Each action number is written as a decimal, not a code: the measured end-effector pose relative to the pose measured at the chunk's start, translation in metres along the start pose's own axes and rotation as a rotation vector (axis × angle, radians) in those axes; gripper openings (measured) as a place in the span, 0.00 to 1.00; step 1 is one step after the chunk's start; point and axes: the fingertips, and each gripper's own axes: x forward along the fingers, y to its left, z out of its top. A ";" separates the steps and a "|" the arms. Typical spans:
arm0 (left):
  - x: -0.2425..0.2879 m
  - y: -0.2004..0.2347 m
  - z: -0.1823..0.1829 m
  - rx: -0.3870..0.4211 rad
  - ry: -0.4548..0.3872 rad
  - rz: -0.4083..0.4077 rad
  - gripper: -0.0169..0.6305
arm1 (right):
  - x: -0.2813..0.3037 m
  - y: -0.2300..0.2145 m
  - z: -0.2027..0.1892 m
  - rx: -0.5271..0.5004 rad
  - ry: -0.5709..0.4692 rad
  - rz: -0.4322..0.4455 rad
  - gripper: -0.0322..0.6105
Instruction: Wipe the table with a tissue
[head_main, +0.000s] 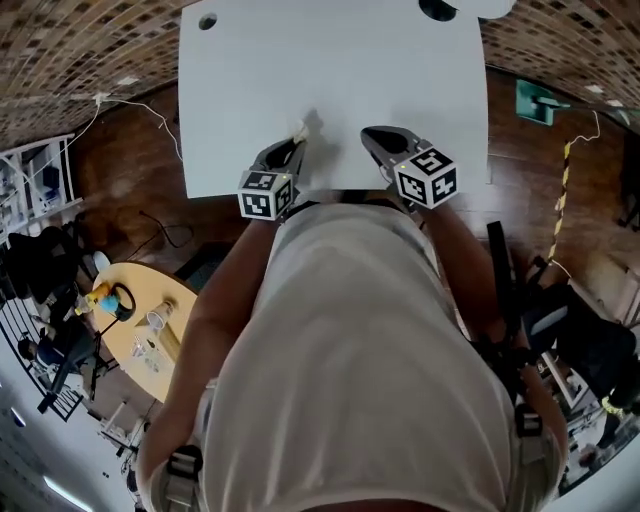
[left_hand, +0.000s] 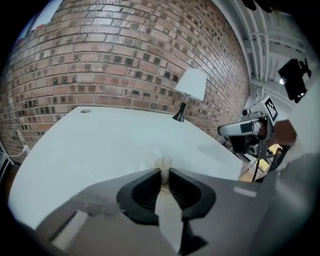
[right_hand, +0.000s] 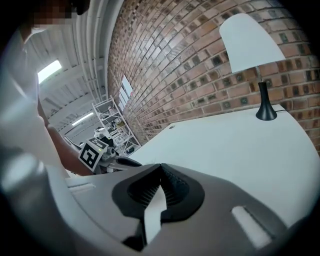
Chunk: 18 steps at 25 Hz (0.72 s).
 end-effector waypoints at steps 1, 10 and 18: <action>-0.003 0.001 -0.002 -0.012 -0.008 -0.005 0.11 | 0.004 0.001 -0.001 0.000 0.007 0.005 0.06; -0.049 0.002 0.010 -0.087 -0.172 -0.030 0.11 | 0.024 0.034 -0.003 -0.039 0.038 0.046 0.06; -0.108 0.008 0.013 -0.101 -0.310 -0.027 0.11 | 0.013 0.077 0.020 -0.113 -0.055 0.044 0.06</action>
